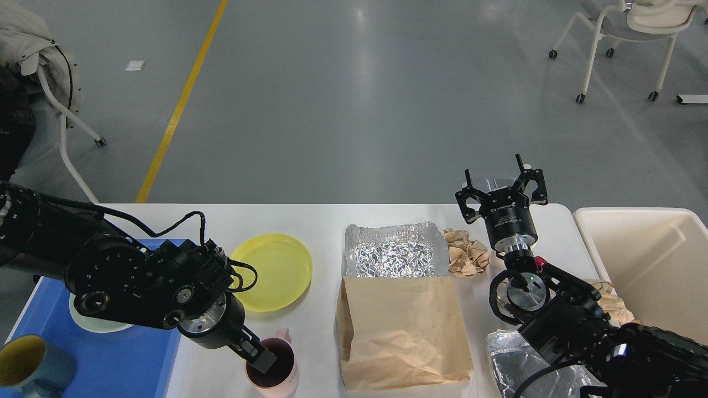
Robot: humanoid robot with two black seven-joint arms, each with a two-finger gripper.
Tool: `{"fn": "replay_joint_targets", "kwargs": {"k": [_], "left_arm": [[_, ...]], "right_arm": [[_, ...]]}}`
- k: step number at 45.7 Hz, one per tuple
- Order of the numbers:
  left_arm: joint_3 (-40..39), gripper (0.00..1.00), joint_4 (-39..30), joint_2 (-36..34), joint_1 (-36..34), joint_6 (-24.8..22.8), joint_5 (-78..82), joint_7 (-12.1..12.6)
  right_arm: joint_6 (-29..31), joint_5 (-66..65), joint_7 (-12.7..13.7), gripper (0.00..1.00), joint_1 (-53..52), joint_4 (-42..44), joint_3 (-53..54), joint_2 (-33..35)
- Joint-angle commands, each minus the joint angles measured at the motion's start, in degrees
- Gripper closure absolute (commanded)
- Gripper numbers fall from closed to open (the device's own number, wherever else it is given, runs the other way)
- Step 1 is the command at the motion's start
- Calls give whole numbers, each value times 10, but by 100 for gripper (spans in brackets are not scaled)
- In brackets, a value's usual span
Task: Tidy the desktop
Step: 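Lower the left gripper and grasp the pink mug by its rim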
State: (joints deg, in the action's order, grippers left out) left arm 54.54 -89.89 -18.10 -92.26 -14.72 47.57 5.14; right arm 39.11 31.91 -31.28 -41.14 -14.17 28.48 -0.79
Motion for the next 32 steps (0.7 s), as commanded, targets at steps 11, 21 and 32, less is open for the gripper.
{"fn": "replay_joint_targets", "kwargs": {"k": [11,21,32], "left_arm": [[-4,55,25,18,45,34,43,19],[-9,90,34,22,59,36,43,28],[-36,100,28,6,45,23,37,28]], "right_arm": [[0,0,0,0,0,-1,0,0],[0,0,0,0,1,-1,0,0],[1,0,0,0,0,-1,0,0]]}}
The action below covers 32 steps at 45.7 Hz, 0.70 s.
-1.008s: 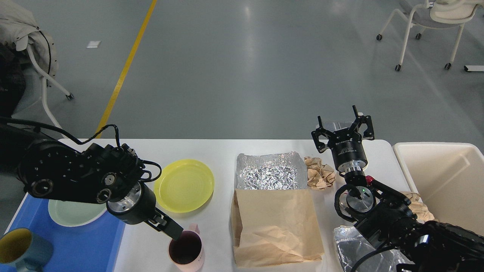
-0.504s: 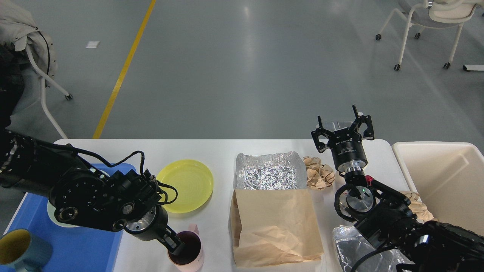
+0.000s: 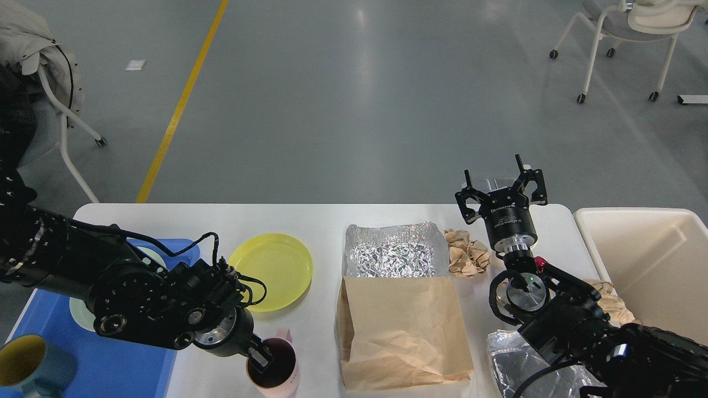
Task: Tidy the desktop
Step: 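Lower the left gripper and grasp the pink mug by its rim, then carry the pink mug onto the blue tray and release it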
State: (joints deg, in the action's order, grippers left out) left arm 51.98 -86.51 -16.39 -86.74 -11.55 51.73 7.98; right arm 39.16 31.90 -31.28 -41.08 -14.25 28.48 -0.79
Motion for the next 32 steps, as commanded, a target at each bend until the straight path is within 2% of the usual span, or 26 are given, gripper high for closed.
{"fn": "replay_joint_targets", "kwargs": {"k": [1,8,12,17,23,26,29,32], "left_arm": [[-14,100,-8,-15,-13,-12,-5,-2],[-50,100,-37,-68,-62,-69,-9,-6],[-75,100,-53,-119,-102,-121,-9,-8],[-115,100,-58,-198,-145,-215,-7,-9],[-170,100,-60,-313,-165,-349,-1,-7],[-188,100,-61,-360,-167,-396,12,-6],[-191,100,-62,-402,-162,-416,41,-6],[-191,100,-62,-437,-150,-417,71,-7]], "right_arm": [[0,0,1,0,-1,0,0,0],[0,0,0,0,-1,0,0,0],[0,0,0,0,-1,0,0,0],[0,0,0,0,-1,0,0,0],[-1,0,0,0,0,0,0,0],[0,0,0,0,-1,0,0,0],[0,0,0,0,0,0,0,0],[-1,0,0,0,0,0,0,0]]}}
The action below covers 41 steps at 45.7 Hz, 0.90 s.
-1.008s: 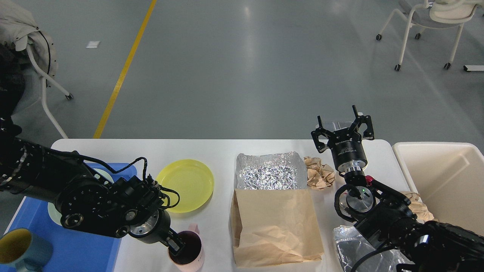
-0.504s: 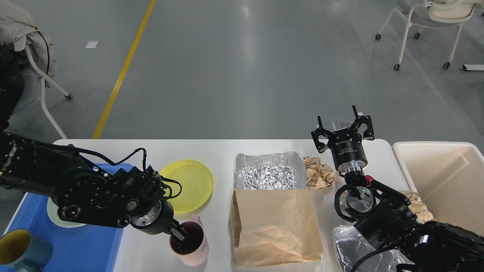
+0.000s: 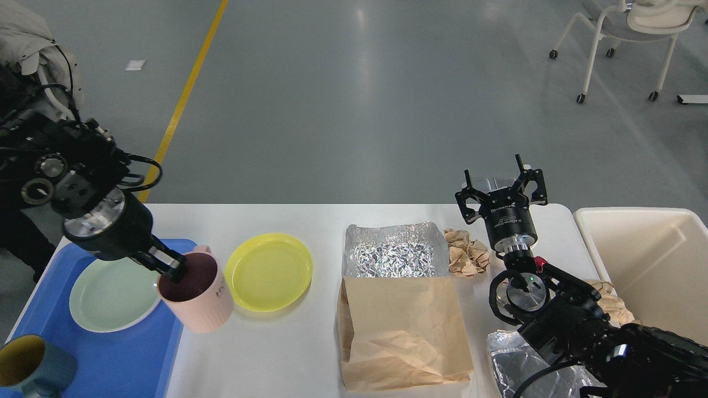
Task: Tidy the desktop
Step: 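Carry the pink mug onto the blue tray and release it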
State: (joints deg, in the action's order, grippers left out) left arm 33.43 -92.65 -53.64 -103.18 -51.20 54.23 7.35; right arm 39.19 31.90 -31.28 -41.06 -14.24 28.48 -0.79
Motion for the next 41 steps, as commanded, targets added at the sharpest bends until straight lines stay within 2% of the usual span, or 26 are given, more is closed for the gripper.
{"fn": "replay_joint_targets", "kwargs": {"k": [1,11,17,18,25,35,41], "left_arm": [[-6,100,-1,-74,24,-20,53,-1],[-28,100,3,-139,137,18,131,-6],[-34,100,8,-141,206,83,177,-16],[-34,100,12,-138,223,108,184,-15],[-33,100,48,-109,279,185,196,-16],[-33,99,74,-84,349,230,217,-26],[-33,98,77,-79,366,234,231,-30]], "right_arm": [[0,0,0,0,0,0,0,0],[0,0,0,0,0,0,0,0],[-1,0,0,0,0,0,0,0],[0,0,0,0,0,0,0,0],[0,0,0,0,-1,0,0,0],[0,0,0,0,-1,0,0,0],[0,0,0,0,-1,0,0,0]]}}
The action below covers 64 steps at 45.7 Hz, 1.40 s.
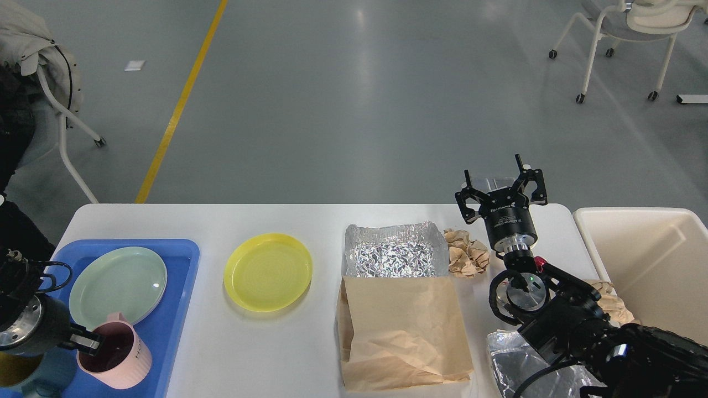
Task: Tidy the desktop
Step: 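Carry the pink mug onto the blue tray and release it, then lift the left gripper and move it to the yellow plate's edge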
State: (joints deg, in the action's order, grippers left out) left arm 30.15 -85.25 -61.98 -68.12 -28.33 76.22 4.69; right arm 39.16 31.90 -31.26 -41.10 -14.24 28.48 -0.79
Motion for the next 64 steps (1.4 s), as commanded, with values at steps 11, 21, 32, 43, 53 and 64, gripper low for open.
{"fn": "replay_joint_targets", "kwargs": {"k": [11,21,32,43,53,64], "left_arm": [[2,90,12,5,30,6,13,-21],[0,45,13,3,24,4,13,-41],[-30,10,11,-7,-20,-36,4,-84],[-185,8,39,-25,-170,-262,-44,-105],[-360,8,174,70,-281,-267,-79,-78],[-374,8,287,200,-383,-267,-115,-63]], "right_arm": [[0,0,0,0,0,0,0,0],[0,0,1,0,1,0,0,0],[0,0,0,0,1,0,1,0],[0,0,0,0,1,0,0,0],[0,0,0,0,1,0,0,0],[0,0,0,0,1,0,1,0]]}}
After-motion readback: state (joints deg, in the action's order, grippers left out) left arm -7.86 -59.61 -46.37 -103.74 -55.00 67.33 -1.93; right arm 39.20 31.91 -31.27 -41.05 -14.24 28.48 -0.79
